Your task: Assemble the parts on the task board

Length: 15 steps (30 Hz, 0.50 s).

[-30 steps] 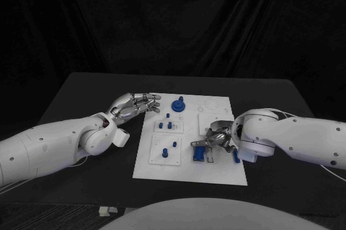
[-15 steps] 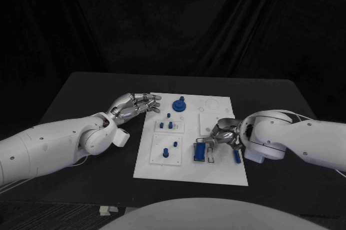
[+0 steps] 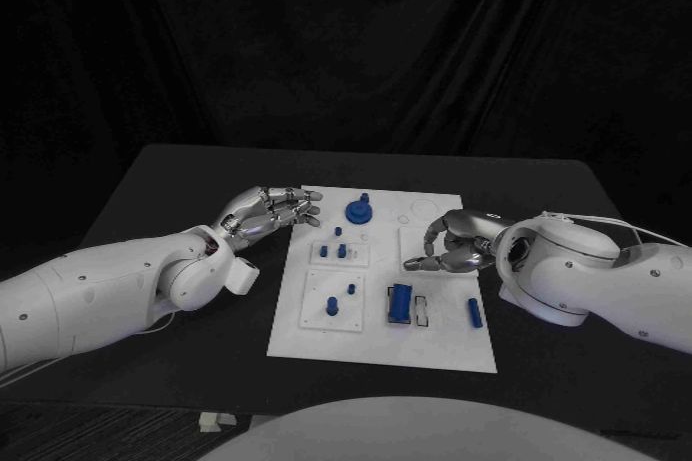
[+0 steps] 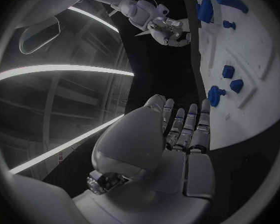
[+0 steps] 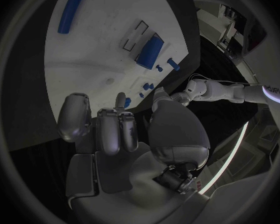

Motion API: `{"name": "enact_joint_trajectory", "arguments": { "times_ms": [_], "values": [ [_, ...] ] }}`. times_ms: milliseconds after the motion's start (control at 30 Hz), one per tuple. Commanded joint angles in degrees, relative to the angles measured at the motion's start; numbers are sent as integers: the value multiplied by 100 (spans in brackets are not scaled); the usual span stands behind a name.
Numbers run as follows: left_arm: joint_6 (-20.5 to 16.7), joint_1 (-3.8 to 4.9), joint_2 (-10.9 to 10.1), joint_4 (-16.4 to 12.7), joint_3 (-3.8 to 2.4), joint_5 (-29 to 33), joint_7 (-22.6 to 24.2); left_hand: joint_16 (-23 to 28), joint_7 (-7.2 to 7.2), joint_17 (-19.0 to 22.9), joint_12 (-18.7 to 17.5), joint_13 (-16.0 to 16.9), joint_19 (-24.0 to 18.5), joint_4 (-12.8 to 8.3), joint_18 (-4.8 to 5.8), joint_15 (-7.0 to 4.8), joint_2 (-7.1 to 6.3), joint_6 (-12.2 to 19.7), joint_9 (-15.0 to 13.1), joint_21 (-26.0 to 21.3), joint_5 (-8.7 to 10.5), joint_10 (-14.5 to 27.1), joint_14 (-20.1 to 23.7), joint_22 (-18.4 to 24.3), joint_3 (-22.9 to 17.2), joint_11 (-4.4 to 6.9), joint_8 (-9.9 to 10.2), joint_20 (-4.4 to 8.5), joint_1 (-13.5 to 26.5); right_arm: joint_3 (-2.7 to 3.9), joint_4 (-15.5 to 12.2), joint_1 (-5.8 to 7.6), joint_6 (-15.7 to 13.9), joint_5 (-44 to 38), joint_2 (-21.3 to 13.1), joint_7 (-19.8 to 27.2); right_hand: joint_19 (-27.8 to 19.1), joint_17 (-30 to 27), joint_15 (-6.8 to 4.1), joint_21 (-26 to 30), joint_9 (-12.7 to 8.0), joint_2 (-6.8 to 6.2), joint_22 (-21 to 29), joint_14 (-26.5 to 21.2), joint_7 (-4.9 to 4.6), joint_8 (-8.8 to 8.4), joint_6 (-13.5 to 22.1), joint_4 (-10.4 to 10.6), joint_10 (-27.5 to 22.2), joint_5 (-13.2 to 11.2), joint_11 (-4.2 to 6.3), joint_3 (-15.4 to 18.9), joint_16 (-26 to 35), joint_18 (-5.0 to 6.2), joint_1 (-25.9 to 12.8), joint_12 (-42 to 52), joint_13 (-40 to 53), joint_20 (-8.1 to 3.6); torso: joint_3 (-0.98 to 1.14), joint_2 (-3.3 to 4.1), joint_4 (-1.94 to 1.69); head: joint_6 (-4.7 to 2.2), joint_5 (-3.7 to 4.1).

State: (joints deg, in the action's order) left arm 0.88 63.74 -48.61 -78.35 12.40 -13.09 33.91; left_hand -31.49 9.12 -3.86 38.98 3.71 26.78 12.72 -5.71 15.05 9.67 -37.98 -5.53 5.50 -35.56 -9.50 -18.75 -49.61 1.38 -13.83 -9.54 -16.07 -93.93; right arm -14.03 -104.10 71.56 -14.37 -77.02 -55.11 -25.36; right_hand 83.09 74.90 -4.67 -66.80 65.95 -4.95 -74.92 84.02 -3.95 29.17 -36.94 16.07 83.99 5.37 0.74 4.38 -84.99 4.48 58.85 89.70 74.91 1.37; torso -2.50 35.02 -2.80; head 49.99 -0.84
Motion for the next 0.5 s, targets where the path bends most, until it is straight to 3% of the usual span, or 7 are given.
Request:
{"name": "enact_joint_trajectory", "arguments": {
  "times_ms": [33,100,133,167,267,333,500],
  "values": [
    [62,-9,-6,-23,-6,33,58,27,49,0,-12,5,-36,11,89,43,-2,-1,4,13,-10,-12,-4,6,-37,-22,0,-4,7,-5,-100,-98,-747,-996,-59,621,-2,722,55,-60,-180,54,-906,441,-66,-111,269,-88,601,504,-39,-106,-50,1,429,30,1509,64,-2,1,4,1,-9],
    [63,-9,-15,-27,-6,33,61,27,49,0,-12,5,-36,11,89,43,-2,-1,4,13,-10,-12,-4,6,-37,-22,0,-4,7,-8,-148,-169,-915,-1210,-89,795,-8,724,62,-55,-273,59,-904,439,-81,-118,325,-144,601,817,-50,-123,-51,4,622,30,1509,71,-3,1,1,1,-2],
    [64,-9,-20,-29,-6,33,62,27,49,0,-12,5,-36,11,89,43,-2,-1,4,13,-10,-12,-4,6,-37,-22,0,-4,7,-10,-170,-210,-981,-1307,-101,857,-14,731,61,-53,-378,67,-904,438,-108,-184,477,-226,601,1123,-45,-169,-54,5,836,30,1509,73,-4,-1,6,1,-4],
    [66,-10,-26,-31,-6,33,63,24,50,-1,-10,5,-35,6,91,45,-5,-6,4,15,-13,-20,-11,6,-50,-25,-2,-4,8,-11,-199,-272,-1051,-1433,-119,915,-19,734,64,-48,-441,49,-902,438,-113,-187,524,-239,601,1177,-47,-190,-56,7,919,30,1509,73,-3,1,8,1,-5],
    [74,-11,-35,-33,-6,33,62,25,50,-1,-10,5,-34,4,92,45,-6,-7,4,16,-14,-22,-11,6,-54,-27,-3,-3,8,-13,-264,-442,-1177,-1738,-166,988,-55,692,76,6,-641,-234,-888,419,-148,-110,880,-49,601,855,-76,-498,-26,13,1214,30,1509,93,7,11,16,1,-19],
    [80,-13,-42,-33,-6,33,63,25,50,-1,-10,5,-34,4,92,45,-6,-7,4,16,-14,-22,-11,6,-54,-27,-3,-3,8,-14,-290,-545,-1230,-1891,-184,992,-66,675,88,29,-677,-335,-882,413,-161,-74,1001,31,601,726,-76,-520,-14,19,1237,30,1509,95,10,12,12,1,-4],
    [91,-21,-58,-30,-6,33,66,25,50,-1,-10,5,-34,2,92,45,-7,-8,4,16,-15,-23,-11,5,-58,-28,-3,-3,7,-14,-311,-778,-1243,-2160,-195,890,-121,598,123,153,-771,-631,-850,385,-207,181,1486,85,601,33,-118,-462,41,40,1090,30,1509,124,-1,8,14,1,-5]
  ]
}}
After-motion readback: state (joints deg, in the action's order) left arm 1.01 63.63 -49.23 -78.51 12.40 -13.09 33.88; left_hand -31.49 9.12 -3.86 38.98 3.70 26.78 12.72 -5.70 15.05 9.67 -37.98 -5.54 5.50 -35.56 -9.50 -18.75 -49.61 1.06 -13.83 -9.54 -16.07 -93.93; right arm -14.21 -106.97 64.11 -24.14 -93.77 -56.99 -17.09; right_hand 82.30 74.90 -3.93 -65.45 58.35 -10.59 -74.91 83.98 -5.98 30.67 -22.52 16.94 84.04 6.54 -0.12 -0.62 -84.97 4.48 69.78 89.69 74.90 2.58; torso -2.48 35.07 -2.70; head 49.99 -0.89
